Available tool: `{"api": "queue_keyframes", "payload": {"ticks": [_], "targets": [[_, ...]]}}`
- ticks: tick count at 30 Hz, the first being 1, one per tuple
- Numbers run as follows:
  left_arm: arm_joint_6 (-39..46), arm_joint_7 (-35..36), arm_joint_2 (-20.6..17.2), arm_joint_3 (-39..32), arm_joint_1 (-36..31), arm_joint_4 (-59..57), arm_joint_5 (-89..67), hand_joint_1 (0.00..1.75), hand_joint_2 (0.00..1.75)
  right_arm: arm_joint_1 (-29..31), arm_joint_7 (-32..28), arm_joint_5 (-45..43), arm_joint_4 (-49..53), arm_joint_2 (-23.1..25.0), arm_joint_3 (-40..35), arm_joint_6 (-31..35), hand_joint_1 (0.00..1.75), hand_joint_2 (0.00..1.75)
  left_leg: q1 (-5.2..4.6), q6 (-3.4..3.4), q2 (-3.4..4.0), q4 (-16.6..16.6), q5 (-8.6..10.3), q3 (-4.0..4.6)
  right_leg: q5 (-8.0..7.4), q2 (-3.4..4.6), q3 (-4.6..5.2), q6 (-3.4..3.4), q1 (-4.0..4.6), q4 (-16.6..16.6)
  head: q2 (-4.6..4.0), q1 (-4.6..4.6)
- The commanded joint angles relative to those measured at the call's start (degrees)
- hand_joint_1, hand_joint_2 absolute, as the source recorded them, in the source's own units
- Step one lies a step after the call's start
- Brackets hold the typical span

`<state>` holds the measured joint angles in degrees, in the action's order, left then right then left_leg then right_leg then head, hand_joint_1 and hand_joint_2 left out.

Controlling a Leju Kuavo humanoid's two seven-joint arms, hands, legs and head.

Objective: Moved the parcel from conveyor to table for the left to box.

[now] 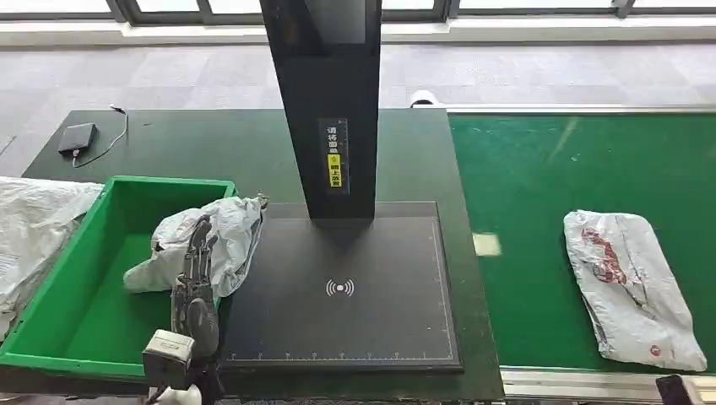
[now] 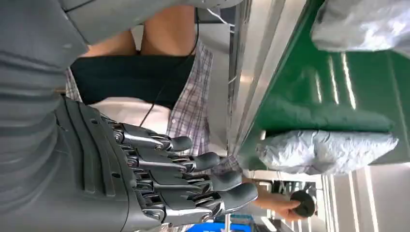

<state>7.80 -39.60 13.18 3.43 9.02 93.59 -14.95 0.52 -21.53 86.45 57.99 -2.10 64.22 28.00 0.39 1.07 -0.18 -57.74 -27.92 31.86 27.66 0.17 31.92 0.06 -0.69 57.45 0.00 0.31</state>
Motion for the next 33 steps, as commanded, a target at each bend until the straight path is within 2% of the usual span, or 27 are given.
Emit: {"api": "queue_keyframes", "payload": {"ticks": [1, 13, 15, 16, 17, 18, 19, 20, 23, 25, 27, 28, 29, 33], "targets": [[-0.07, 0.44, -0.14, -1.04, -1.75, -3.96, -0.04, 0.0, 0.0, 1.17, 1.33, -1.46, -9.11, -2.77, -6.8, 0.08, 0.0, 1.75, 0.01, -0.01, 0.04, 0.1, 0.07, -0.39, -0.07, 0.03, -0.01, -0.02, 0.02, -0.11, 0.0, -0.02], [-0.07, 0.44, -0.14, -1.04, -1.75, -3.96, -0.04, 0.0, 0.0, 1.17, 1.33, -1.46, -9.11, -2.77, -6.8, 0.08, 0.0, 1.75, 0.02, -0.02, 0.01, 0.11, 0.16, -0.33, -0.12, -0.01, 0.01, 0.0, 0.04, -0.12, 0.0, 0.0], [-0.07, 0.95, -0.39, -0.46, -2.21, -5.0, -0.31, 0.0, 0.0, 3.6, 3.06, -0.73, -12.69, -2.64, -12.43, 1.08, 0.0, 1.75, 0.02, -0.02, 0.01, 0.12, 0.17, -0.34, -0.12, -0.01, 0.0, 0.0, 0.04, -0.14, -0.02, 0.0], [0.15, 1.02, -0.11, -0.34, -2.45, -5.03, -0.43, 0.0, 0.0, 5.65, 3.32, -0.65, -15.3, -2.63, -16.58, 2.15, 0.0, 1.75, 0.02, -0.01, 0.13, 0.11, 0.15, -0.35, -0.13, 0.12, 0.04, -0.01, 0.03, -0.11, 0.0, 0.0], [0.46, 1.41, 0.03, -0.1, -2.58, -4.75, -0.78, 0.0, 0.0, 8.26, 6.15, -0.96, -19.08, -3.15, -20.97, 3.88, 0.0, 1.75, 0.06, -0.01, 0.43, 0.15, 0.17, -0.38, -0.27, 0.41, 0.1, -0.02, 0.07, -0.19, 0.0, 0.0], [0.95, 1.92, 0.09, 0.2, -2.5, -4.3, -0.95, 0.0, 0.0, 10.77, 9.15, -1.98, -22.85, -3.96, -26.4, 5.44, 0.0, 1.75, 0.11, 0.01, 0.61, 0.06, 0.08, -0.29, -0.25, 0.61, 0.06, -0.02, 0.12, -0.11, 0.0, 0.0], [1.25, 2.2, 0.12, 0.31, -2.32, -4.01, -1.03, 0.0, 0.0, 12.09, 9.84, -2.86, -24.34, -4.24, -29.13, 5.71, 0.0, 1.75, 0.08, 0.0, 0.66, 0.09, 0.13, 0.15, -0.32, 0.66, 0.12, -0.02, 0.09, -0.11, 0.0, -0.02], [1.48, 2.36, 0.11, 0.41, -2.14, -3.8, -1.1, 0.0, 0.0, 13.23, 10.56, -3.73, -25.57, -4.67, -31.56, 5.65, 0.0, 1.75, 0.08, 0.02, 0.86, 0.11, 0.11, 0.2, -0.4, 0.85, 0.19, -0.01, 0.11, -0.12, -0.02, 0.0], [2.22, 2.75, 0.41, 0.16, -1.6, -2.83, -1.28, 0.0, 0.0, 16.73, 11.99, -4.59, -28.92, -5.51, -37.23, 4.71, 0.0, 1.75, 0.02, -0.01, 1.05, 0.22, 0.25, 0.19, -0.51, 0.97, 0.33, -0.03, 0.06, -0.17, 0.0, -0.02], [2.9, 3.06, 0.61, -0.09, -0.58, -1.53, -1.48, 0.0, 0.0, 20.27, 13.1, -4.7, -32.1, -5.5, -40.78, 4.21, 0.0, 1.75, 0.04, -0.02, 0.69, 0.09, 0.17, -0.03, -0.27, 0.6, 0.25, -0.02, 0.07, -0.04, 0.0, 0.0], [3.54, 3.3, 0.71, -0.49, 0.58, -0.34, -1.6, 0.0, 0.0, 23.69, 14.2, -4.48, -34.85, -4.91, -43.9, 4.08, 0.0, 1.75, 0.03, -0.04, 0.76, 0.09, 0.28, -0.19, -0.38, 0.65, 0.36, 0.0, 0.07, -0.04, 0.0, -0.02], [3.74, 3.31, 0.82, -0.71, 0.96, 0.11, -1.62, 0.0, 0.0, 24.89, 14.79, -4.33, -35.62, -4.55, -44.86, 3.82, 0.0, 1.75, 0.02, -0.05, 1.1, 0.13, 0.27, -0.3, -0.47, 0.99, 0.38, 0.0, 0.05, -0.04, 0.0, -0.02], [3.85, 3.33, 0.88, -0.89, 1.09, 0.33, -1.63, 0.0, 0.0, 25.71, 15.05, -4.28, -35.94, -4.15, -45.41, 3.55, 0.0, 1.75, 0.04, 0.0, 0.8, 0.04, 0.23, -0.28, -0.33, 0.72, 0.25, -0.01, 0.08, 0.06, 0.0, -0.02], [4.23, 4.12, 1.3, -2.16, 0.58, 1.09, -1.44, 0.0, 0.0, 30.59, 16.63, -3.72, -37.83, -1.64, -48.34, 2.45, 0.0, 1.75, 0.02, 0.0, 0.65, 0.06, 0.3, -0.26, -0.36, 0.59, 0.32, -0.02, 0.06, 0.05, -0.02, -0.02]]}}
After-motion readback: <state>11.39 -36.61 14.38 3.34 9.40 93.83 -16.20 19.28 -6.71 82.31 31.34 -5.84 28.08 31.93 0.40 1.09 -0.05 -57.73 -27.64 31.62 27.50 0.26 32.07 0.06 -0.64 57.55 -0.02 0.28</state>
